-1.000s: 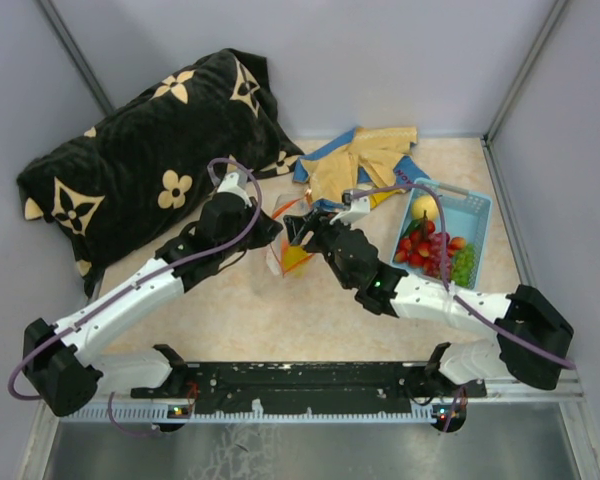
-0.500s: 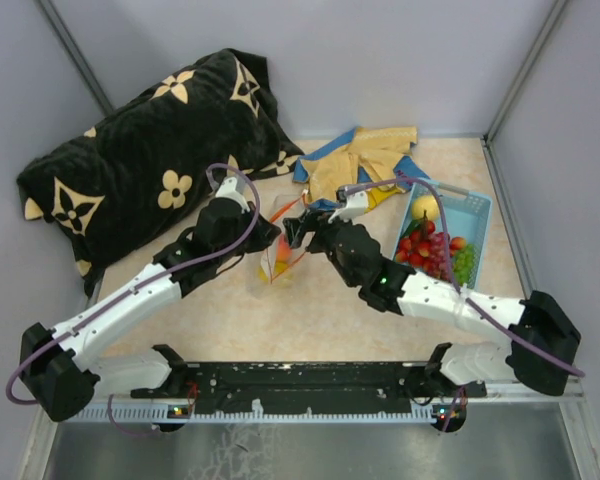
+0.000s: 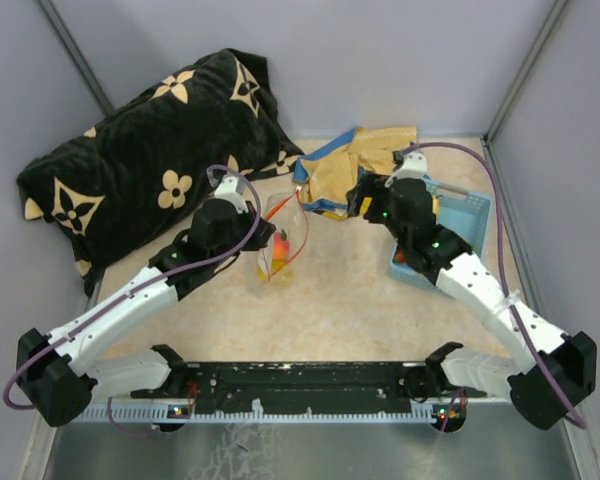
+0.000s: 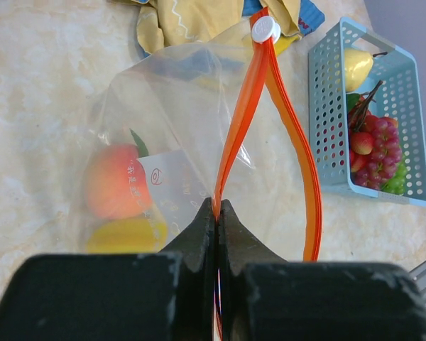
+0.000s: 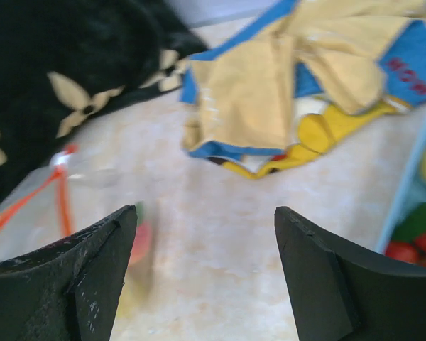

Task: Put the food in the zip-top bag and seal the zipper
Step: Pick up the fake fruit from the bin.

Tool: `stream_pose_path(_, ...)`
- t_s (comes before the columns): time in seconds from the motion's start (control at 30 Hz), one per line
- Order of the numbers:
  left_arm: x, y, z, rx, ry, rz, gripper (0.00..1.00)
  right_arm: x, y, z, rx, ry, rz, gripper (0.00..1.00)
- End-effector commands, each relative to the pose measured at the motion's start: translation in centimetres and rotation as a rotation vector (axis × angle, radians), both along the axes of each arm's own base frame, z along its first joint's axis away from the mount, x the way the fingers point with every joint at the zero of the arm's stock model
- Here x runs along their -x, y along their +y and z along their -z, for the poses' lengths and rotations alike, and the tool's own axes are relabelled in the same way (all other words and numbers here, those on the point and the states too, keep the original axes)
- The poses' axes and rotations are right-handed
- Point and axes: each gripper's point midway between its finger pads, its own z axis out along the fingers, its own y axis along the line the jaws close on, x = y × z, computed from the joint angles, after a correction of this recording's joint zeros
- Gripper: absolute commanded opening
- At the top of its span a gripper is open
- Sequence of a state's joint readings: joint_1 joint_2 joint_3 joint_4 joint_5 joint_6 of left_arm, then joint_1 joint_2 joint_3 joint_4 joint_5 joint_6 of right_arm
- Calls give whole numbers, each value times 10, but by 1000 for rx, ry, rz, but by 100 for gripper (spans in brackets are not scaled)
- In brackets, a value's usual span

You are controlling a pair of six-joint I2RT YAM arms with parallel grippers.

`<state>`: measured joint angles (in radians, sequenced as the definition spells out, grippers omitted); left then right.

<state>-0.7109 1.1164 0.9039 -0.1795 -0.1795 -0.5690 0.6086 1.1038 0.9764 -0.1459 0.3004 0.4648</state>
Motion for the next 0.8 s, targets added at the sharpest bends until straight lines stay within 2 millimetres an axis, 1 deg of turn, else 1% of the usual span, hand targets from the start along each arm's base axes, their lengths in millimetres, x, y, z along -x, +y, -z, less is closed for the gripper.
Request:
stream_pose_path(0.0,-2,1,-16,-8,-85,32,0,-7,-52,4,24,58,66,79)
stream_pose_path(0.07,-1,2,-17,-17,-99,42,0,-15,-76,9,28,78,117,80)
stream_pose_path(0.17,0,3,-17,-34,-114,56,0,-28,-115,23,42,124,210,80)
stream_pose_path(0.3,2,5,-16,-49,-127,69,0,-43,-154,44,57,168,299,80)
stream_pose_path(0.4,4,5,-17,-52,-130,80,0,-54,-178,56,53,180,360,79)
stream_pose_path(0.57,5,1,-15,-57,-128,106,0,-76,-204,78,46,205,417,78)
stream_pose_path(0.77,3,-2,-14,-69,-117,119,0,-101,-228,101,37,248,458,81)
